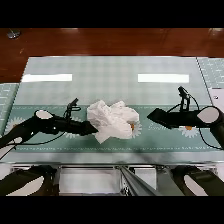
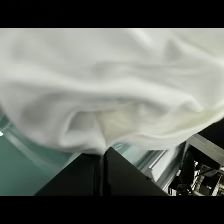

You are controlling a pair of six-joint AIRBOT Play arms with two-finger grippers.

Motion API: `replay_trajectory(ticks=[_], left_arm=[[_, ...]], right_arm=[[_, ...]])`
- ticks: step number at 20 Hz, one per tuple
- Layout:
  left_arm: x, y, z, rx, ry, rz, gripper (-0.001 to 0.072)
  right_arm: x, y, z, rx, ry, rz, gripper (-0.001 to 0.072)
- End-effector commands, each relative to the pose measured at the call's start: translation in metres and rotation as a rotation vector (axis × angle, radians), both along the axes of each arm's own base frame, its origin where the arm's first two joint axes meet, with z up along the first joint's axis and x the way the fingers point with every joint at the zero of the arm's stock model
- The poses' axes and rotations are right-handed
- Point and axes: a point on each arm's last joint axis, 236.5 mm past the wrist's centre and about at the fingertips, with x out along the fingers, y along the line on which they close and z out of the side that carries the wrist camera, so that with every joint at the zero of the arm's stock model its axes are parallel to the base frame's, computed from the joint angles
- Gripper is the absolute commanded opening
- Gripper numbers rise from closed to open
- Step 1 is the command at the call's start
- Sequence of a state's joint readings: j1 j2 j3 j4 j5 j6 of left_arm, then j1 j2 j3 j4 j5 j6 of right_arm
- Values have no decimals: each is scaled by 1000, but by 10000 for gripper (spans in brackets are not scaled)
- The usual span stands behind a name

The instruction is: Fold the shirts.

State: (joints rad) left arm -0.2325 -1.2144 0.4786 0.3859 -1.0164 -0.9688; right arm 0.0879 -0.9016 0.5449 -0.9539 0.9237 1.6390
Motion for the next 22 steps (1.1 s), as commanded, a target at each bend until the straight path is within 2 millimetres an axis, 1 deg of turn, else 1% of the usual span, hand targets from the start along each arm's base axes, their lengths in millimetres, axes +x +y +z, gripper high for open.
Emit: replay_trajectory(ticks=[1, 3, 5, 7, 9, 11, 13, 14, 15, 16, 17, 18, 19, 20, 21, 22], left_arm=[[15, -5, 27, -63, -58, -41, 25], [29, 0, 36, -73, -83, -19, 25], [35, 4, 40, -78, -92, -6, 25], [36, 5, 40, -78, -91, -2, 25], [36, 5, 40, -79, -91, -2, 25], [36, 5, 40, -78, -91, -2, 25], [36, 5, 40, -78, -92, -1, 25], [36, 5, 40, -78, -92, -1, 25], [38, 5, 43, -84, -95, 0, 25], [50, 7, 61, -127, -90, 35, 25], [70, 11, 92, -191, -141, 67, 24], [92, 20, 127, -221, -237, 86, 23], [118, 35, 168, -215, -371, 113, 23], [141, 53, 211, -195, -498, 158, 23], [161, 70, 251, -167, -599, 220, 23], [179, 89, 293, -128, -697, 295, 23]], right_arm=[[5, 13, -14, 54, 39, -21, 626], [14, 18, -27, 77, 59, -30, 626], [27, 24, -37, 102, 78, -29, 626], [38, 44, -40, 152, 94, 17, 625], [44, 64, -50, 150, 123, 67, 625], [44, 80, -58, 156, 167, 111, 625], [41, 96, -62, 160, 194, 164, 583], [39, 103, -62, 160, 196, 195, 391], [40, 109, -57, 160, 170, 247, 91], [48, 112, -44, 161, 117, 297, 34], [67, 108, -17, 157, 49, 293, 33], [92, 101, 21, 148, -49, 280, 33], [119, 90, 71, 129, -170, 263, 33], [144, 75, 131, 87, -312, 241, 33], [161, 59, 189, 37, -440, 221, 33], [169, 42, 249, -21, -564, 200, 33]])
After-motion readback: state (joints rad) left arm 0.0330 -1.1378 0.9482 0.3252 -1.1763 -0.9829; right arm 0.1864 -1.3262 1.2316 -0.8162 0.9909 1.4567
